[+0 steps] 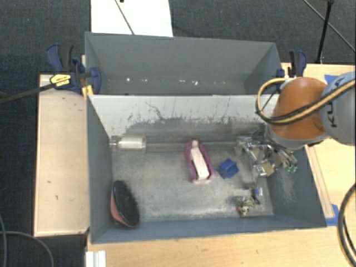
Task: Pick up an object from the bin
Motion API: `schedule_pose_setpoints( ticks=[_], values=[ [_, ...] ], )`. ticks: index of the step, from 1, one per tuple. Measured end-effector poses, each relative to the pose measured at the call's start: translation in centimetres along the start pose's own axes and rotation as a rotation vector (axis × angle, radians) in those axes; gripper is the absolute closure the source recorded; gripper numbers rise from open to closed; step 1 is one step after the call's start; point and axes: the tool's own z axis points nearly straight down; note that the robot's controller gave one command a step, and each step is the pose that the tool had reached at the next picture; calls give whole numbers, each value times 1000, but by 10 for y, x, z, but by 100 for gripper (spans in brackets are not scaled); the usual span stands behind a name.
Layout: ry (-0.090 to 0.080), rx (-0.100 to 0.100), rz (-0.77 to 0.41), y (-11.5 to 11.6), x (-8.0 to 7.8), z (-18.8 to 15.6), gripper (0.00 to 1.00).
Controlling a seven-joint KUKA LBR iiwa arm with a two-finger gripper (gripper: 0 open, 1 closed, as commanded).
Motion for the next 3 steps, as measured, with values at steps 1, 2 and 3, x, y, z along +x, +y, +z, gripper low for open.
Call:
schedule_pose_setpoints(
  ticks=[1,2,3],
  values=[
    [-2,-6,-79,55,-29,-3,0],
    [0,-5,-71,53,-28,-4,100],
    [-5,-1,-121,44,-22,-140,100]
  ],
)
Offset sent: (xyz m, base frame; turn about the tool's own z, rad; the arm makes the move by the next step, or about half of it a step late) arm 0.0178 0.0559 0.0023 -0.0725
